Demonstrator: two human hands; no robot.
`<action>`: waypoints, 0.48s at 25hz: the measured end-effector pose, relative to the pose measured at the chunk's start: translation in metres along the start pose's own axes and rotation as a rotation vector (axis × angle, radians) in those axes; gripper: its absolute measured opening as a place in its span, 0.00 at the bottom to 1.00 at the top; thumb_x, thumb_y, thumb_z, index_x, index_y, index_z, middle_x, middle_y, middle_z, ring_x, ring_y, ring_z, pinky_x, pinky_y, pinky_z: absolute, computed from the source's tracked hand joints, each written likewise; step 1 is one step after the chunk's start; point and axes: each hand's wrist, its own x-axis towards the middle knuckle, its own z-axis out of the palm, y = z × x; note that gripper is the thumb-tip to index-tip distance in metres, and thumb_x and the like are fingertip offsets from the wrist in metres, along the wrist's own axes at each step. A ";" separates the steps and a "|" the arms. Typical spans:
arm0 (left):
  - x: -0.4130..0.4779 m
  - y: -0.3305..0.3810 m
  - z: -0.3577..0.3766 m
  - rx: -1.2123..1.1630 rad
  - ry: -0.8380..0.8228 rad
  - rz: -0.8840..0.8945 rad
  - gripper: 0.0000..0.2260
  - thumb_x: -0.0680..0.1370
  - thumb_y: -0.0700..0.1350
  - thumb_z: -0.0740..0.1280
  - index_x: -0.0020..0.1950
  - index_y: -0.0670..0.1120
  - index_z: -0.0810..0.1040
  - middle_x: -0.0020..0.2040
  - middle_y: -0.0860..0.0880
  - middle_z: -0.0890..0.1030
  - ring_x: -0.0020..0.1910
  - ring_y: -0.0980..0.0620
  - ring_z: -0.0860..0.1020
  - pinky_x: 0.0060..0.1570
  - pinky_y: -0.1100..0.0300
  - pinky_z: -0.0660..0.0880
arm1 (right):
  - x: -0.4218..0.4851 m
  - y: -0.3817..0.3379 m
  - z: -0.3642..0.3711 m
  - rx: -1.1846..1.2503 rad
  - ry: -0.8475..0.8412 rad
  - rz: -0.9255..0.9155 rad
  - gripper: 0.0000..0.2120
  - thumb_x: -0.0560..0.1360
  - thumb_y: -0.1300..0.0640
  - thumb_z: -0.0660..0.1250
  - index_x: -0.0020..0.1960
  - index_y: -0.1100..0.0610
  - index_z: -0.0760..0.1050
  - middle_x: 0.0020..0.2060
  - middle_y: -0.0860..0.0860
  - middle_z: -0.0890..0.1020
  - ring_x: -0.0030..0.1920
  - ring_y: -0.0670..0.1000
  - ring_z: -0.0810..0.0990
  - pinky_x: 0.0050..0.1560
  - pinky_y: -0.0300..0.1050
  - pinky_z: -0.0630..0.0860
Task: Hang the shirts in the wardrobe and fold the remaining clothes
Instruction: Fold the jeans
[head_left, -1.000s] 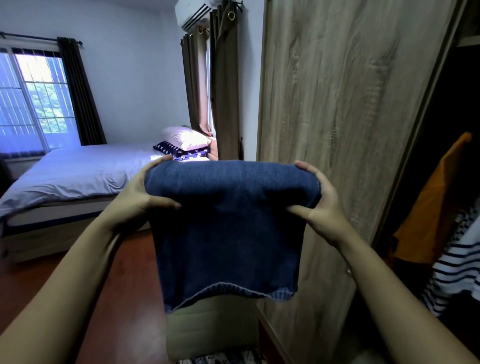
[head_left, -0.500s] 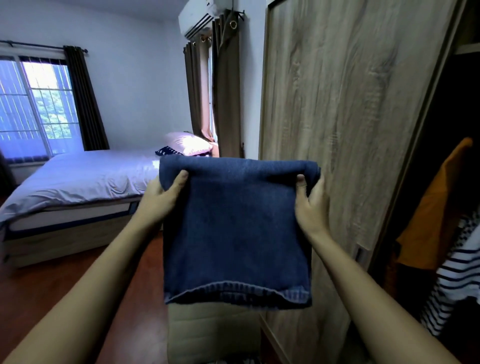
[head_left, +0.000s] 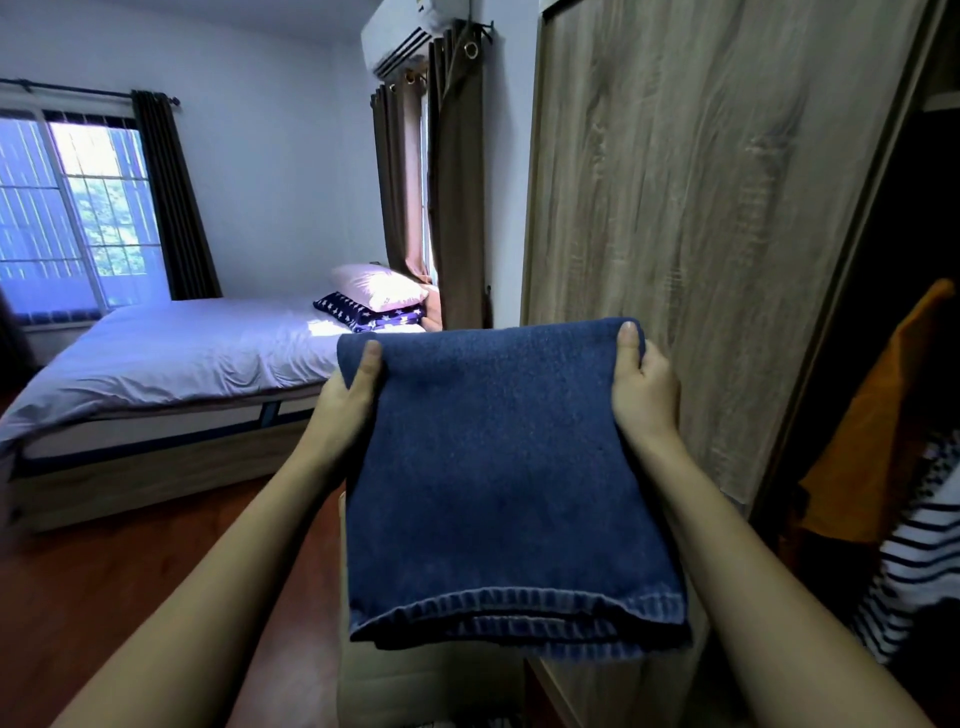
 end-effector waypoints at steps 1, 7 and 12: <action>-0.002 0.001 0.000 -0.023 -0.059 0.008 0.14 0.76 0.56 0.64 0.54 0.48 0.76 0.44 0.54 0.83 0.44 0.58 0.80 0.37 0.71 0.75 | 0.003 0.001 0.000 0.004 0.004 0.009 0.20 0.81 0.48 0.53 0.40 0.60 0.71 0.32 0.50 0.74 0.39 0.52 0.74 0.41 0.44 0.66; -0.003 0.012 -0.003 -0.119 0.005 0.066 0.07 0.74 0.39 0.69 0.52 0.43 0.79 0.42 0.52 0.85 0.44 0.56 0.82 0.41 0.64 0.78 | -0.002 0.010 -0.017 -0.135 -0.066 -0.173 0.20 0.80 0.46 0.53 0.60 0.61 0.71 0.50 0.57 0.78 0.52 0.55 0.78 0.53 0.50 0.73; -0.008 0.019 0.016 -0.077 -0.097 0.129 0.09 0.74 0.33 0.67 0.53 0.39 0.75 0.38 0.56 0.84 0.39 0.61 0.81 0.38 0.68 0.76 | -0.010 -0.045 -0.009 -0.696 -0.389 -0.683 0.38 0.67 0.26 0.51 0.70 0.45 0.62 0.66 0.51 0.74 0.66 0.54 0.71 0.69 0.57 0.57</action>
